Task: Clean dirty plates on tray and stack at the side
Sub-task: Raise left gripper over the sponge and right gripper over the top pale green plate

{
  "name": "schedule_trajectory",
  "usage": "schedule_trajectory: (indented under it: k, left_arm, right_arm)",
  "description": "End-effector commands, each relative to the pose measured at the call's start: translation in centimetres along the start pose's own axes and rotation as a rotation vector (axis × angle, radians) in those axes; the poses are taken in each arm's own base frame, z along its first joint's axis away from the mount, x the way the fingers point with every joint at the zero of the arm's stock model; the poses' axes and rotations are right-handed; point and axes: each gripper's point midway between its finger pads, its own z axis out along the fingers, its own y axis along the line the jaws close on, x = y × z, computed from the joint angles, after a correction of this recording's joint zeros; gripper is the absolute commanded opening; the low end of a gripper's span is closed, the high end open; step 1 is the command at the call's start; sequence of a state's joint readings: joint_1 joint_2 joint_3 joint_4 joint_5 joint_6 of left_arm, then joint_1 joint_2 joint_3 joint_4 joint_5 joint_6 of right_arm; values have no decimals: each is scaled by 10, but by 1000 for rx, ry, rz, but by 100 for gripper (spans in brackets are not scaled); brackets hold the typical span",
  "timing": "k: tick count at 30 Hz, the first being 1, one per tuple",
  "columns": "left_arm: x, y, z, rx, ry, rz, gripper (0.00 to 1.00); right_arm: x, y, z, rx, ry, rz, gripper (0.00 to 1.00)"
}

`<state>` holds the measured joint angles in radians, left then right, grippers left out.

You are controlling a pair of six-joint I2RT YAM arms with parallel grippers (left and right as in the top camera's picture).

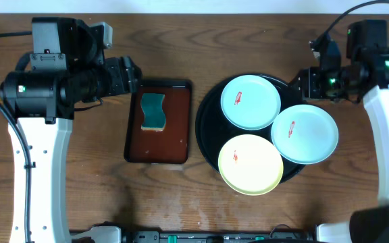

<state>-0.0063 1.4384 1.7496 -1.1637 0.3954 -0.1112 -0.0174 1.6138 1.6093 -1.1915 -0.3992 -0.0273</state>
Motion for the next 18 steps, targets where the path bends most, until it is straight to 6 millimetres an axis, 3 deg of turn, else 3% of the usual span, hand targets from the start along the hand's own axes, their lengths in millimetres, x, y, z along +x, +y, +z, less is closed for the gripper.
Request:
schedule_trajectory:
  k: [1,7,18]
  left_arm:
    - [-3,-1,-2,9,-4,-1,63]
    - [23,21,25,-60,113,-44,63]
    - [35,42,62,-111,224,-79,63]
  right_arm:
    - [-3,-15,14,72,32,-9,42]
    - [8,-49,56,182,151,69,42]
    - [16,-74,145,175,271,77,36]
